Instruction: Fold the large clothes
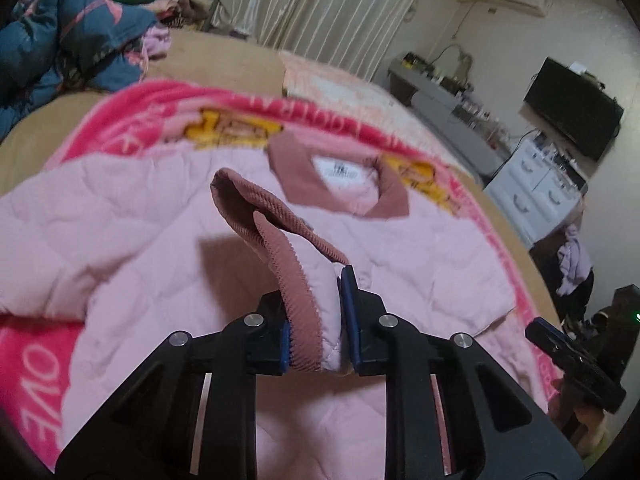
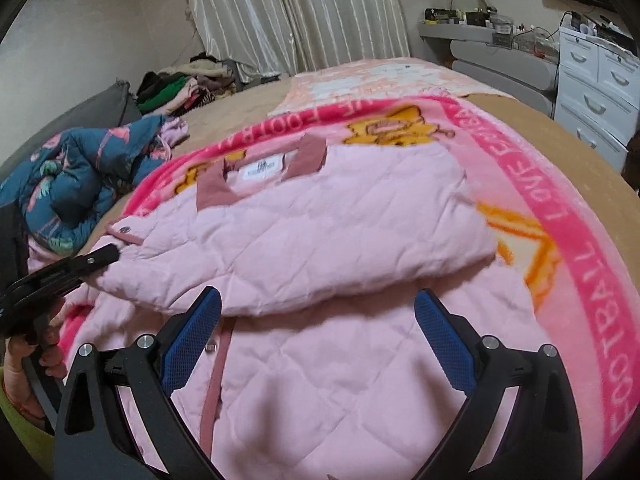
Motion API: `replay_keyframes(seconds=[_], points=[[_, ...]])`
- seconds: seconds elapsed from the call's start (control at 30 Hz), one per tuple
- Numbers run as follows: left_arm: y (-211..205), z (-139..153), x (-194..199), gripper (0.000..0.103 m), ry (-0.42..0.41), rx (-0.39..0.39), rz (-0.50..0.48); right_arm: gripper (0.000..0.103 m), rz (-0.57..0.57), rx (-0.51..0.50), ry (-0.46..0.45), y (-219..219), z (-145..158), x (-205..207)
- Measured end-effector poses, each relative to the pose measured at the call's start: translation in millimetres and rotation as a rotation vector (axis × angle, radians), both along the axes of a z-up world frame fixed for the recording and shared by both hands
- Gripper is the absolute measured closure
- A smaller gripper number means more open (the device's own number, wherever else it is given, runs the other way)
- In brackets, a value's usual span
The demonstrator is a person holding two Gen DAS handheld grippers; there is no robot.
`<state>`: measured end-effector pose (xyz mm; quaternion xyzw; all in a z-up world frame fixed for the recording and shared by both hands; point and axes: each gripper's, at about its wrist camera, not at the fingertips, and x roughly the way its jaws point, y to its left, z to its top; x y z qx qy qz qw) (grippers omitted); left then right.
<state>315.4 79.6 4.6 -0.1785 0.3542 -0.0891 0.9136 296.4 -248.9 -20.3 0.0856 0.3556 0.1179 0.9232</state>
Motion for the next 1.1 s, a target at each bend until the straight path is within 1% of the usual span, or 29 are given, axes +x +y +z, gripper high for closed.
replay_keyframes(seconds=[0.1,0.2,0.3,0.33,0.4,0.53,0.63,0.73,0.8,0.93,1.0,1.1], points=[[6,4,3,0.090,-0.009,-0.007,0.013,0.006,-0.014,-0.003,-0.039,-8,16,12],[13,-9,9,0.092,0.029,0.016,0.041,0.006,-0.022,-0.030,-0.088,-13,27,24],[24,-21,13,0.092,0.065,-0.013,0.071,0.006,-0.032,-0.040,-0.098,-20,27,38],[26,-22,13,0.092,0.065,-0.006,0.072,0.006,-0.035,-0.037,-0.094,-22,26,43],[21,-26,15,0.092,0.071,0.042,0.068,0.006,-0.041,-0.040,-0.083,-26,21,52],[20,-37,17,0.092,0.102,0.067,0.068,0.006,-0.049,-0.065,-0.045,-32,9,72],[25,-46,20,0.092,0.133,0.072,0.082,0.006,-0.027,-0.122,-0.006,-26,-7,87],[27,-53,20,0.092,0.153,0.085,0.085,0.007,-0.002,-0.149,0.034,-21,-24,97],[27,-57,19,0.092,0.161,0.091,0.085,0.009,-0.001,-0.149,0.070,-22,-36,101],[25,-62,19,0.091,0.173,0.104,0.085,0.009,-0.023,-0.170,0.177,-30,-61,110],[24,-65,19,0.090,0.179,0.110,0.082,0.009,-0.035,-0.160,0.207,-35,-69,113],[25,-68,20,0.088,0.187,0.106,0.080,0.009,-0.042,-0.152,0.217,-36,-75,113]])
